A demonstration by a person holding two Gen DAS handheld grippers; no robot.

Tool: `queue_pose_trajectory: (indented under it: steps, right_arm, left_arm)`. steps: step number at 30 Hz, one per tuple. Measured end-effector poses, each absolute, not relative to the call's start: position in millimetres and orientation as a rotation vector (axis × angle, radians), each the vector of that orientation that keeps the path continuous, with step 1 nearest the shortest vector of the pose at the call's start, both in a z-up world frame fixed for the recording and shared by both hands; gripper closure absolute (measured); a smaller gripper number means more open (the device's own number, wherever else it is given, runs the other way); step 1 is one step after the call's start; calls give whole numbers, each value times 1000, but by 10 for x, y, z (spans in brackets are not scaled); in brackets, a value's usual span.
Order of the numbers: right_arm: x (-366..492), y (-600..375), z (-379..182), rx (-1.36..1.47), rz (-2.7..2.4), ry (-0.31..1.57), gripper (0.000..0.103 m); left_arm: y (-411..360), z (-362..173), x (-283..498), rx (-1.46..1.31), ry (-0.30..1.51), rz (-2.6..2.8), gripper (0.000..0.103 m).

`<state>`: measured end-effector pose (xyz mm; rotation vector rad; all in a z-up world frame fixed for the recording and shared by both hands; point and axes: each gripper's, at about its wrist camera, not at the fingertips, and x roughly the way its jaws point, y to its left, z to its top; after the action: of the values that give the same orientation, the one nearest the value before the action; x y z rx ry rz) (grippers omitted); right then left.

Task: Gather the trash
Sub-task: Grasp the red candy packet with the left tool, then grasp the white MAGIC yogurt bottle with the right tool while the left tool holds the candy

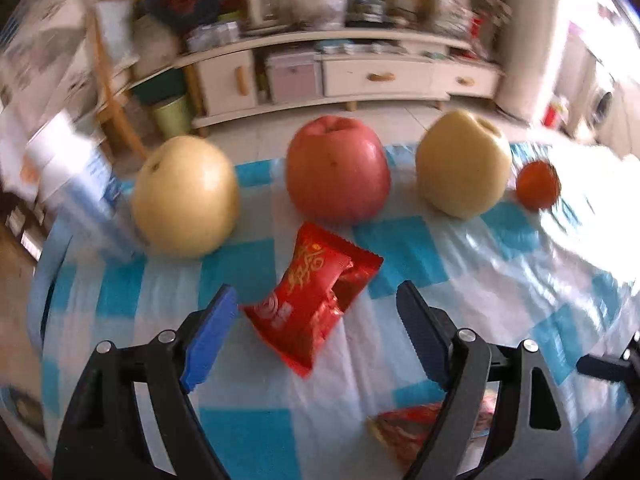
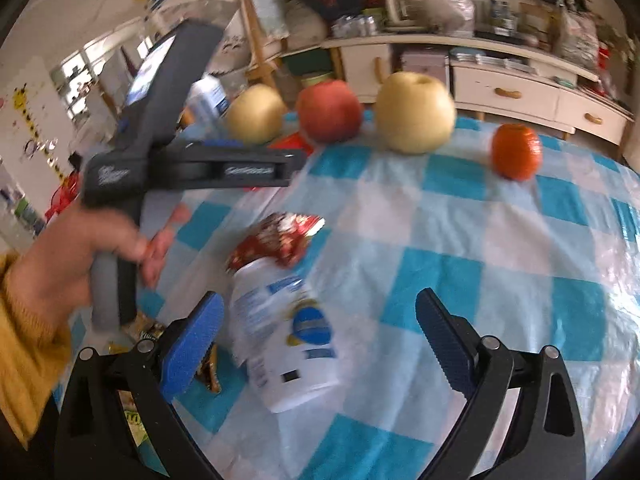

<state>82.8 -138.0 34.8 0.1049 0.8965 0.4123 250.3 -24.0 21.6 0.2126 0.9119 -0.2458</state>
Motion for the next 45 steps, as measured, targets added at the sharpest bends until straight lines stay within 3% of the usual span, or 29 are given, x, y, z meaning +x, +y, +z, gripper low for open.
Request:
queue_pose_trajectory:
  steps: [5,9,11,13,17,19,21,25,32,45]
  right_arm:
    - [802,-1195,274,41,430,913,7]
    - [803,-1136,229,19,435,915,7]
    - [825,-1144,208,11,425,915,9]
    - [836,-1169,227,27,427,909,25]
    - [854,-1192,218,25,421,910,32]
    - [847,-1172,218,8,420,909,37]
    - [824,-1140,222,-18,422,902,45]
    - [797,-1102,231,-53,417,889,47]
    - [772,-1171,286,-46,420,862,65]
    - [600,-1359,344,50,407,844,69]
  left_arm:
    - [-188,118,2571,309,895,-307,21]
    - [-215,81,2563,309,872,-341,34]
    - [-179,76,2543,302,873,-339,35]
    - [-194,83,2486,301,878,-344,41]
    - [-238,86,2391,306,879,-345,51]
    - [-245,87,2351,287,885,-344,62]
    - [-245,86,2311,273,889,-335,64]
    - [-201,87,2226,234,901,-310,65]
    - [-18,114,1995,183,915,-289,66]
    - [385,362,1311,116,867,-308,66]
